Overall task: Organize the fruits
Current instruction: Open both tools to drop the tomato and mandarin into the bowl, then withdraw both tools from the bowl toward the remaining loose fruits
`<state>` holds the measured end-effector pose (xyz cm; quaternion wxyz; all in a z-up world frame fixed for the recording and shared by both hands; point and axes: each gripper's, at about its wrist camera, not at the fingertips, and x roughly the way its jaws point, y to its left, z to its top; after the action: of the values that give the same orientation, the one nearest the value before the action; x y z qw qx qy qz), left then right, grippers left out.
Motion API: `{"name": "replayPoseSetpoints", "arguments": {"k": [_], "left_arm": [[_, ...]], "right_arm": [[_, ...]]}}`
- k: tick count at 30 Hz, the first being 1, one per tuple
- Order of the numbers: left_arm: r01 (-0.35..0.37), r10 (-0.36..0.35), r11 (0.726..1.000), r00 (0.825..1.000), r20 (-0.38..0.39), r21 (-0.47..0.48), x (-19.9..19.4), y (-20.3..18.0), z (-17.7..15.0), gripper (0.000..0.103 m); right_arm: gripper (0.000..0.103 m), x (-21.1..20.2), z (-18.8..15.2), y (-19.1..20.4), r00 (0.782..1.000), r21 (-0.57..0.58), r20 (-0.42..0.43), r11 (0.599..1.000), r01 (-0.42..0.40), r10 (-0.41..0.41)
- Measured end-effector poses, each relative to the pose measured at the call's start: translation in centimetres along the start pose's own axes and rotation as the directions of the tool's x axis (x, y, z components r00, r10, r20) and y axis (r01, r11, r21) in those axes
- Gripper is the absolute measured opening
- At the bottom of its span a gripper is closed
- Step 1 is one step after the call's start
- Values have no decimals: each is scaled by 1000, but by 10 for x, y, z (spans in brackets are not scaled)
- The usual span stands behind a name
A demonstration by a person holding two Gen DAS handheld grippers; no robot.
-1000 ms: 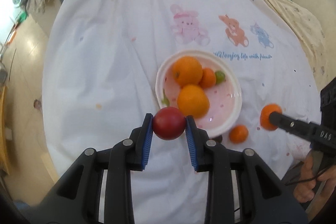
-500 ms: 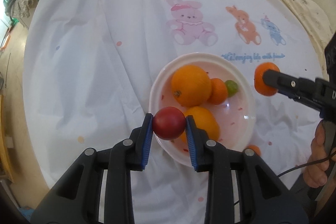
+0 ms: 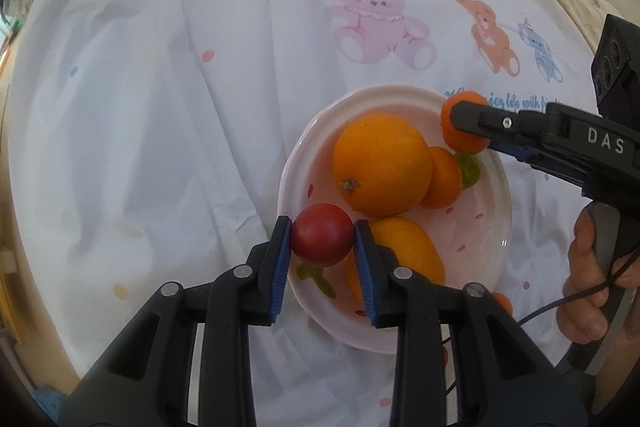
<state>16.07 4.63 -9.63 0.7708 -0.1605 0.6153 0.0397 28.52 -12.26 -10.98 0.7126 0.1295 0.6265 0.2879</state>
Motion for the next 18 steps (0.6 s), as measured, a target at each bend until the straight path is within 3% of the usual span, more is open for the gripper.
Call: {"name": "replayPoseSetpoints", "arguments": {"k": [2, 5, 7, 9, 13, 18], "left_arm": [[-3, 3, 1000, 1000, -3, -9, 0, 1, 0, 29], [0, 0, 1000, 1000, 8, -27, -1, 2, -1, 41], [11, -10, 999, 1000, 9, -33, -2, 1, -1, 53], [12, -11, 1000, 1000, 23, -26, -4, 0, -1, 72], [-16, 15, 1000, 999, 46, 21, -9, -8, -3, 75], [-22, 19, 999, 997, 75, 42, -18, -10, -3, 75]], "right_arm": [[46, 0, 1, -1, 1000, 11, 1, 1000, -2, 2], [47, 3, 2, 0, 1000, 5, -13, 1000, 4, -4], [48, 4, 1, -1, 1000, 13, -14, 1000, 6, -6], [48, 4, 1, -2, 1000, 22, -13, 1000, 3, -2], [69, -4, 2, 0, 1000, 34, 21, 999, -22, 22], [69, -21, 2, 4, 998, 23, 53, 999, -30, 28]]}}
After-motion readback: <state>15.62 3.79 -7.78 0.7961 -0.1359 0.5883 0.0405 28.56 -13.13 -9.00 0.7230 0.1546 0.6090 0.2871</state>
